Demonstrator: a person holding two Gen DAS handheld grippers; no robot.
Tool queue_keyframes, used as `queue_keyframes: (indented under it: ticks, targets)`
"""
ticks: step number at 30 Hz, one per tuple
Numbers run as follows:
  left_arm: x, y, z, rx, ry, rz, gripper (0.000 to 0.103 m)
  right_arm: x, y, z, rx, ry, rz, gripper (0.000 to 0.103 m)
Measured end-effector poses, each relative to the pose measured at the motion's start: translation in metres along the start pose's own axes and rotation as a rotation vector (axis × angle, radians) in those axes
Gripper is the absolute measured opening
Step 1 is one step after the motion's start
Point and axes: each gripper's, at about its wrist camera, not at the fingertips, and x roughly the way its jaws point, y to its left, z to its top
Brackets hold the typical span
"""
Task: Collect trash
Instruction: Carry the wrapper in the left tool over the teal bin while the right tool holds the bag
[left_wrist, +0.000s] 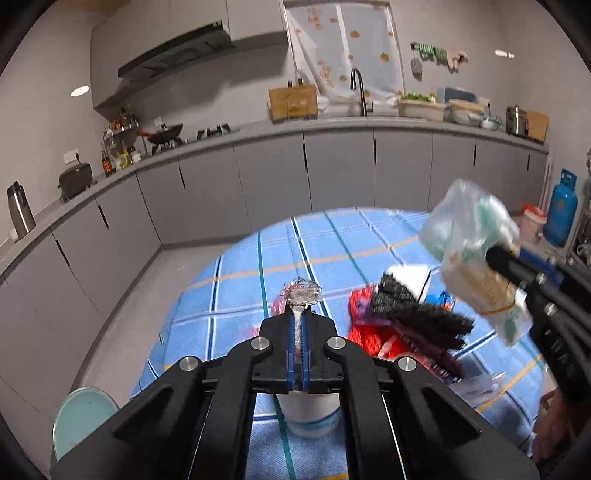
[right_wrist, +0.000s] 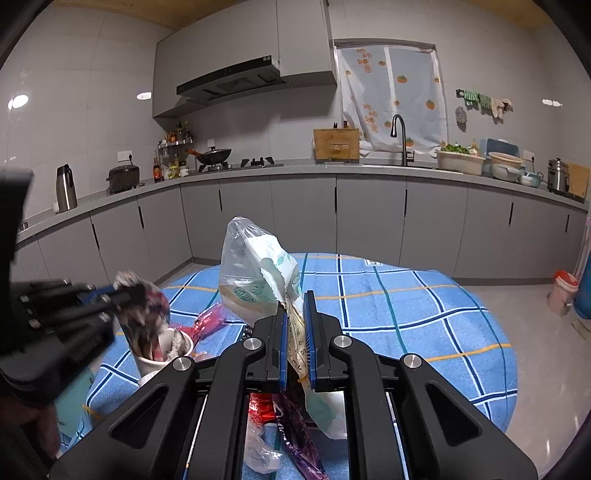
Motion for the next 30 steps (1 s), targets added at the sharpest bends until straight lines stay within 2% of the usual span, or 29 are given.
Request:
queue_keyframes:
  ticks: [6, 13, 20, 25, 30]
  targets:
    - [-0.025, 0.005, 0.016, -0.021, -0.083, 0.010, 0.002, -0.012, 0.001, 0.006, -0.001, -0.032, -0.004, 0.009]
    - [-0.035, 0.007, 0.032, -0.028, -0.133, 0.006, 0.002, -0.024, -0.003, 0.012, -0.002, -0.058, -0.008, 0.009]
    - [-0.060, 0.016, 0.055, -0.047, -0.221, 0.025, 0.002, -0.032, -0.002, 0.021, -0.004, -0.088, -0.011, 0.009]
    - [-0.085, 0.029, 0.069, -0.062, -0.277, 0.046, 0.002, -0.042, 0.006, 0.038, -0.018, -0.128, 0.006, 0.009]
    - [-0.107, 0.046, 0.067, -0.075, -0.297, 0.082, 0.002, -0.050, 0.029, 0.052, -0.047, -0.158, 0.052, 0.009]
